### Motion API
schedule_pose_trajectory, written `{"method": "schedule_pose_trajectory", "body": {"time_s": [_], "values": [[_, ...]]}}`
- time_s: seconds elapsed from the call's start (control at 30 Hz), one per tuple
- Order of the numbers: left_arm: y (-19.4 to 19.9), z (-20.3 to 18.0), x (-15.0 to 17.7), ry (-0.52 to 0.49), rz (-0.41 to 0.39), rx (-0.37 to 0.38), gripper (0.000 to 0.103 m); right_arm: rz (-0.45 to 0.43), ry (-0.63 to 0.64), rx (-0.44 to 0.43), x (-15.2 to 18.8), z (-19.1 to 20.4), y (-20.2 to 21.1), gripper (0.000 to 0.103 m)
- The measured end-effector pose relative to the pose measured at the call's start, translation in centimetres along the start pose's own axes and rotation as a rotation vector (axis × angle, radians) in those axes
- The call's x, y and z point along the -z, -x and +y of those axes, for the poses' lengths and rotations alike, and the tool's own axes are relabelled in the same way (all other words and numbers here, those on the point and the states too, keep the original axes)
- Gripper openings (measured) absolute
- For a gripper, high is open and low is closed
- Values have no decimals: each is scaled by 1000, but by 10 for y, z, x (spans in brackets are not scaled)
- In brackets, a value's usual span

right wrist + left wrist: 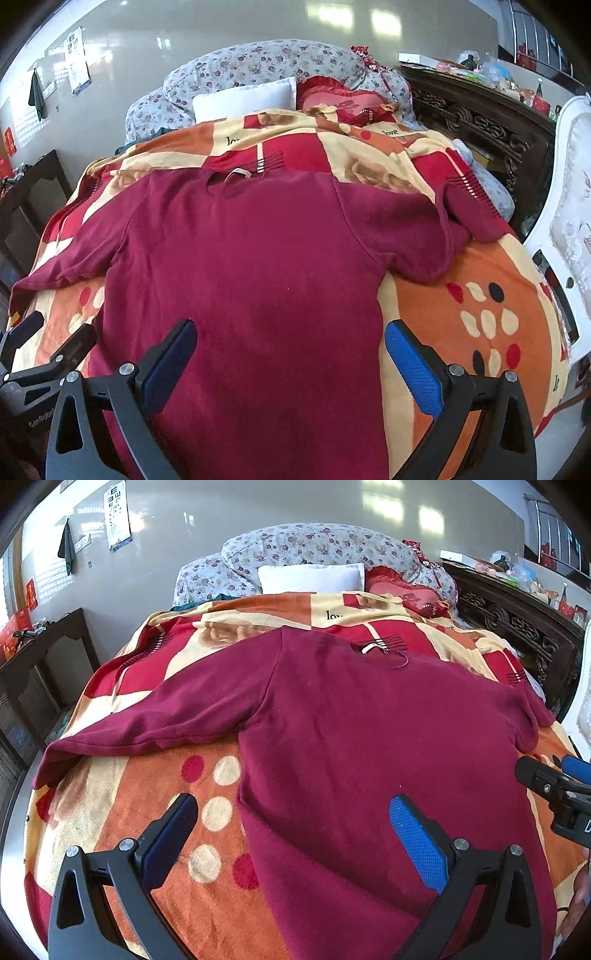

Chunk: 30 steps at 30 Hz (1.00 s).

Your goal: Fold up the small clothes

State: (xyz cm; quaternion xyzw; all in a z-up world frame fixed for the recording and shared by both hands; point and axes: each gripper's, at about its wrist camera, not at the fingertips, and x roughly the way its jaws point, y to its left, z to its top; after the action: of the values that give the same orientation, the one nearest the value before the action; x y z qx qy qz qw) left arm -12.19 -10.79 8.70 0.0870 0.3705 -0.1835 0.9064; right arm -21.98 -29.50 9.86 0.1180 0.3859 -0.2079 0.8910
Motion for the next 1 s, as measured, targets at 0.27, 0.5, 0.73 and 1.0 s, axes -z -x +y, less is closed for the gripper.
{"method": "schedule_pose_trajectory", "body": {"time_s": [0.27, 0.5, 0.73, 1.0], "values": [[-7, 0, -6, 13, 3, -2, 103, 12, -16, 1, -5, 0, -11, 103], [-20, 1, -9, 16, 20, -7, 103, 22, -14, -2, -7, 2, -21, 103], [-32, 1, -10, 27, 31, -12, 103, 20, -1, 20, -12, 7, -30, 103], [-47, 5, -12, 37, 51, -22, 103, 41, -7, 23, -12, 8, -46, 103]]}}
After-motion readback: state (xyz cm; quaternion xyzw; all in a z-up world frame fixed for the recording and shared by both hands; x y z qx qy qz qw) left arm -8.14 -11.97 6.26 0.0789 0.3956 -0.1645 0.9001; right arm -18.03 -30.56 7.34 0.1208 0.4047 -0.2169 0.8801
